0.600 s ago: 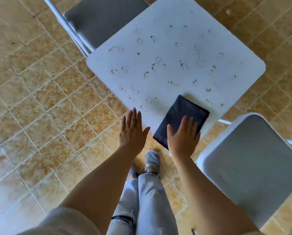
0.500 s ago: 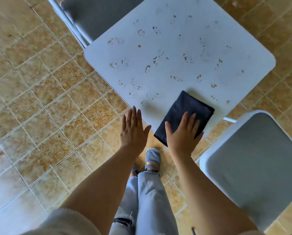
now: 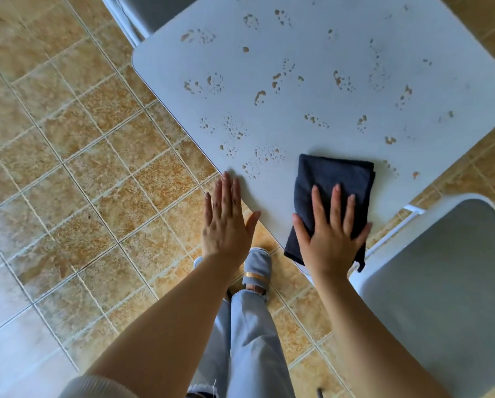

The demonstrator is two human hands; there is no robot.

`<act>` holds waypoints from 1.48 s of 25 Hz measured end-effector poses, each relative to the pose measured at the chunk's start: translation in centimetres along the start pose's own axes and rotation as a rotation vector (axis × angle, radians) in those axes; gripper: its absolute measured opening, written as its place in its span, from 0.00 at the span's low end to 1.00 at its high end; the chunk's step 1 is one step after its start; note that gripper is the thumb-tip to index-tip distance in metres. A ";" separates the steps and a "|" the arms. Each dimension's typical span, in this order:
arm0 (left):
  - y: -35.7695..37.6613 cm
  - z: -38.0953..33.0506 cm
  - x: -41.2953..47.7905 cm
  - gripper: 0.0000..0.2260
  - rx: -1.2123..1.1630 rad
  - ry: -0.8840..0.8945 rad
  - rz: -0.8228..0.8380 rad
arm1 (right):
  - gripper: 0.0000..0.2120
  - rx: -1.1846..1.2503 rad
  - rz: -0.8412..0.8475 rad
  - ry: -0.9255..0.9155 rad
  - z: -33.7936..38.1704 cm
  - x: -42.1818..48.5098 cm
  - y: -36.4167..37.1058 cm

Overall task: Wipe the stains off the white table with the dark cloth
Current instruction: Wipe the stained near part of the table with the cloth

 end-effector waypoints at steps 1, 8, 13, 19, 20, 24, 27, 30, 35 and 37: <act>-0.1 0.2 0.1 0.36 0.000 0.006 0.003 | 0.30 0.014 -0.014 0.063 -0.8 0.4 0.0; -0.8 1.3 2.0 0.36 0.018 0.036 -0.005 | 0.25 0.078 -0.041 -0.066 5.1 6.8 0.8; -0.8 1.5 2.2 0.33 -0.007 0.009 -0.025 | 0.21 0.109 -0.062 -0.294 5.6 3.2 0.1; -1.1 2.4 3.2 0.32 0.006 0.016 -0.030 | 0.23 0.097 -0.089 0.000 4.4 6.7 0.5; -1.2 2.7 3.7 0.31 0.006 -0.005 -0.026 | 0.24 0.094 -0.083 -0.022 6.2 7.8 0.7; -1.7 3.0 4.5 0.29 -0.011 -0.030 -0.027 | 0.23 0.091 -0.072 -0.211 10.4 7.5 0.9; -1.9 3.2 4.8 0.29 -0.014 -0.017 -0.043 | 0.23 0.070 -0.048 -0.262 7.7 4.6 0.3; -2.0 3.3 5.0 0.29 -0.016 0.008 -0.040 | 0.23 0.077 -0.027 -0.129 4.8 4.9 0.2; -2.5 4.0 6.2 0.29 -0.021 -0.021 -0.027 | 0.24 0.162 -0.016 -0.101 10.5 10.6 0.9; -2.9 4.3 7.2 0.28 -0.047 -0.056 -0.021 | 0.24 0.141 -0.023 -0.226 13.4 10.6 1.0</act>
Point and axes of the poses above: each hand's wrist, its own x-axis towards the middle knuckle, its own y-axis out of the palm, z = x × y, the point moved 8 cm from there along x, towards the middle knuckle, and after that the axes turned 11 degrees about -y, right-handed, at the moved point
